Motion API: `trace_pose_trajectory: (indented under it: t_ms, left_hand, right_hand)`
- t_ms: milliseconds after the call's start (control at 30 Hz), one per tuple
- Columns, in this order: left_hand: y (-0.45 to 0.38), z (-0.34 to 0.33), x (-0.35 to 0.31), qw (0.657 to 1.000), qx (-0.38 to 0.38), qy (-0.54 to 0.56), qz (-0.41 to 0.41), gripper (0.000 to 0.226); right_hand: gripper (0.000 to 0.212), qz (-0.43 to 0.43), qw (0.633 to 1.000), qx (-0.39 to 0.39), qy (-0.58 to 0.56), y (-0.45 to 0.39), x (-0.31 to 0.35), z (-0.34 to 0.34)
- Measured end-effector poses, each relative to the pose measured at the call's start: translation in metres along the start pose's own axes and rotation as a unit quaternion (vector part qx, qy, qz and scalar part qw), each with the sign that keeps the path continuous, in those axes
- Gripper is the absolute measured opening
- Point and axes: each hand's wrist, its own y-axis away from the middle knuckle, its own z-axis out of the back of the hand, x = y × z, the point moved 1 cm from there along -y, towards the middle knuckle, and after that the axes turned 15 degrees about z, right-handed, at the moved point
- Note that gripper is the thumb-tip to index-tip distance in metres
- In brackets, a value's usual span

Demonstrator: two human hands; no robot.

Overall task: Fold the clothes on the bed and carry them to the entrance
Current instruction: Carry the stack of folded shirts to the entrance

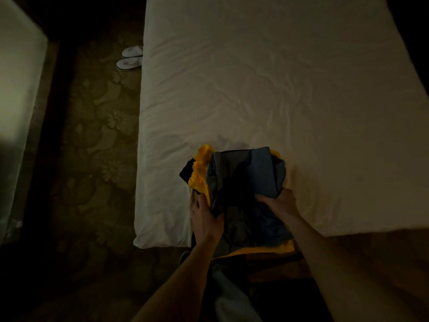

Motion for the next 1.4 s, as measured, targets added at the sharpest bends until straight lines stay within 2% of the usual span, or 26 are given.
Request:
trace_pose_trajectory:
  t_ms: [133, 200, 267, 300, 367, 400, 433, 467, 567, 600, 700, 800, 867, 933, 1033, 1167, 1233, 1333, 1400]
  left_hand:
    - [0.009, 0.000, -0.005, 0.998, -0.034, -0.039, -0.042, 0.025]
    - [0.015, -0.003, -0.007, 0.996, -0.013, -0.043, -0.077, 0.021]
    - [0.018, -0.006, -0.007, 0.998, 0.024, 0.008, -0.061, 0.032]
    - [0.017, -0.005, -0.011, 0.997, 0.035, 0.065, -0.028, 0.047]
    - [0.011, -0.002, -0.015, 0.984, 0.050, 0.168, 0.038, 0.078]
    - [0.007, 0.000, -0.015, 0.977, 0.061, 0.198, 0.044, 0.084]
    - [0.002, 0.001, -0.013, 0.975, 0.076, 0.207, 0.042, 0.083]
    - [-0.001, 0.001, -0.012, 0.976, 0.092, 0.195, 0.043, 0.077]
    - [-0.009, -0.003, -0.005, 0.980, 0.089, 0.173, 0.041, 0.049]
    - [-0.008, -0.003, -0.002, 0.979, 0.091, 0.179, 0.036, 0.053]
    - [-0.002, -0.001, 0.000, 0.974, 0.133, 0.182, 0.041, 0.072]
    - [-0.005, 0.006, 0.007, 0.969, 0.159, 0.184, 0.036, 0.071]
    - [-0.013, 0.004, 0.019, 0.968, 0.158, 0.187, 0.045, 0.070]
    - [-0.012, 0.009, 0.014, 0.964, 0.161, 0.200, 0.062, 0.073]
    - [-0.008, 0.013, 0.004, 0.960, 0.159, 0.224, 0.062, 0.070]
    - [-0.030, -0.004, 0.028, 0.970, 0.136, 0.194, 0.052, 0.104]
    - [-0.032, 0.002, 0.029, 0.964, 0.170, 0.189, 0.073, 0.109]
    - [-0.007, 0.033, -0.005, 0.932, 0.211, 0.250, 0.155, 0.085]
    - [-0.002, 0.043, -0.013, 0.919, 0.203, 0.271, 0.202, 0.068]
  right_hand:
    - [0.032, 0.051, 0.997, -0.040, 0.048, 0.007, -0.005, -0.013]
    - [0.031, 0.050, 0.997, -0.028, 0.047, 0.010, -0.005, -0.019]
    - [0.027, 0.055, 0.996, -0.034, 0.061, 0.011, -0.006, -0.022]
    - [0.034, 0.057, 0.995, -0.052, 0.068, 0.010, -0.007, -0.022]
    - [0.069, 0.015, 0.992, -0.101, 0.072, 0.003, -0.012, -0.016]
    - [0.086, -0.025, 0.991, -0.114, 0.066, -0.001, -0.013, -0.013]
    - [0.095, -0.062, 0.990, -0.111, 0.058, -0.003, -0.013, -0.011]
    - [0.089, -0.077, 0.991, -0.091, 0.058, -0.006, -0.013, -0.009]
    - [0.027, -0.026, 0.993, -0.037, 0.106, -0.003, -0.003, -0.015]
    - [0.023, 0.002, 0.989, -0.040, 0.143, -0.002, -0.005, -0.020]
    - [0.043, 0.049, 0.960, -0.020, 0.276, 0.009, -0.008, -0.030]
    - [0.068, 0.130, 0.962, 0.037, 0.237, 0.025, -0.007, -0.039]
    - [0.077, 0.141, 0.969, 0.082, 0.184, 0.029, -0.011, -0.041]
    - [0.075, 0.138, 0.975, 0.084, 0.151, 0.025, -0.012, -0.039]
    - [0.069, 0.097, 0.987, 0.039, 0.123, 0.016, -0.012, -0.031]
    - [0.054, 0.070, 0.995, -0.011, 0.068, 0.012, -0.009, -0.020]
    - [0.052, 0.073, 0.996, -0.037, 0.046, 0.015, -0.006, -0.013]
    - [0.039, 0.054, 0.997, -0.051, -0.029, 0.019, 0.006, 0.005]
    - [0.040, 0.047, 0.996, -0.037, -0.070, 0.020, 0.019, 0.020]
